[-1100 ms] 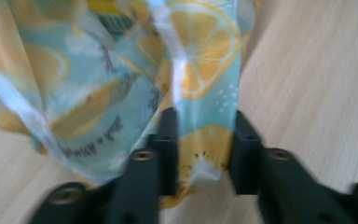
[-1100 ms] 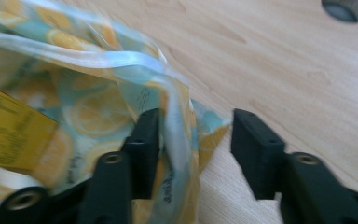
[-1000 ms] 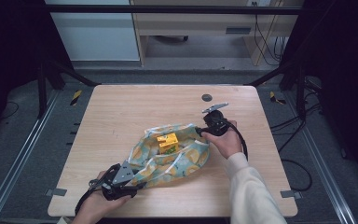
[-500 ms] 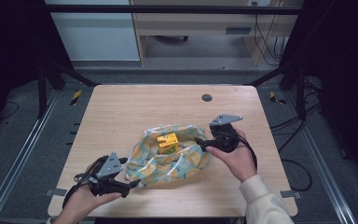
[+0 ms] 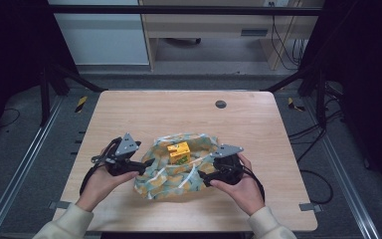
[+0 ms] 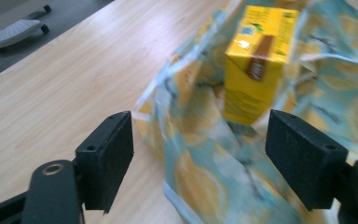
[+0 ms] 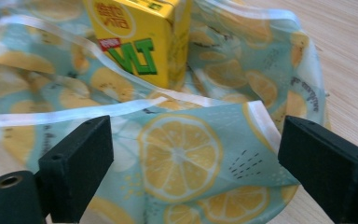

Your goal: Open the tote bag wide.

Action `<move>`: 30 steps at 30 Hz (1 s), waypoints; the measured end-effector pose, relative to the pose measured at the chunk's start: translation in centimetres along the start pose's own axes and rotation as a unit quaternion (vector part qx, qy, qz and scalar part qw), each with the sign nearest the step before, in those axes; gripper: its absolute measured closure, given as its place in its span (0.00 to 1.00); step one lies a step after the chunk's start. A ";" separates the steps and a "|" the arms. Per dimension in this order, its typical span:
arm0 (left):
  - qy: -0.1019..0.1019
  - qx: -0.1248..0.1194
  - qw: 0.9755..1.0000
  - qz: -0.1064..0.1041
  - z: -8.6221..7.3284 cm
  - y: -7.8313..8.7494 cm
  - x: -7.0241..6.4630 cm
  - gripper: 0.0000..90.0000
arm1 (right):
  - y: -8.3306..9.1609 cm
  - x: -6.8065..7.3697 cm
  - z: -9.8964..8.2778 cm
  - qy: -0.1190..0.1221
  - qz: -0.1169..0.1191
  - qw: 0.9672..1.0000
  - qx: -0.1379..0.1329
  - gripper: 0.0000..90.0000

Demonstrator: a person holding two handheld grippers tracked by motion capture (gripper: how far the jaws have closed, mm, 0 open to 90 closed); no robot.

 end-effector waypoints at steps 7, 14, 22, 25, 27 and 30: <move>0.013 0.018 1.000 0.001 0.0 -3.1 1.2 0.37 | -1.9 -0.4 -0.4 0.002 0.000 1.000 0.025 0.20; 0.016 0.052 0.998 0.014 -1.0 -4.4 1.7 0.62 | -2.9 -0.2 -1.5 0.011 0.013 0.998 0.059 0.63; 0.026 0.053 0.998 0.016 -1.3 -4.3 2.0 0.92 | -2.8 -0.4 -2.3 0.021 0.028 0.997 0.073 1.00; 0.022 0.061 0.998 0.025 -1.6 -4.5 2.2 0.97 | -2.5 -0.8 -2.6 0.020 0.023 0.997 0.078 1.00; 0.028 0.066 0.997 0.026 -2.1 -4.8 2.6 0.98 | -2.3 -1.0 -2.9 0.020 0.021 0.996 0.082 1.00; 0.034 0.061 0.997 0.028 -2.5 -4.8 2.6 0.98 | -1.7 -1.2 -3.0 0.019 0.018 0.998 0.064 0.99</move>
Point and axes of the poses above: each handheld gripper's, and its own axes: y roughly backward along the jaws, z roughly out of its top, x roughly to its left, the point moved 4 cm from there along -y, roughly forward along the jaws, and after that the axes turned 2 degrees about -z, right-handed, at the moved point
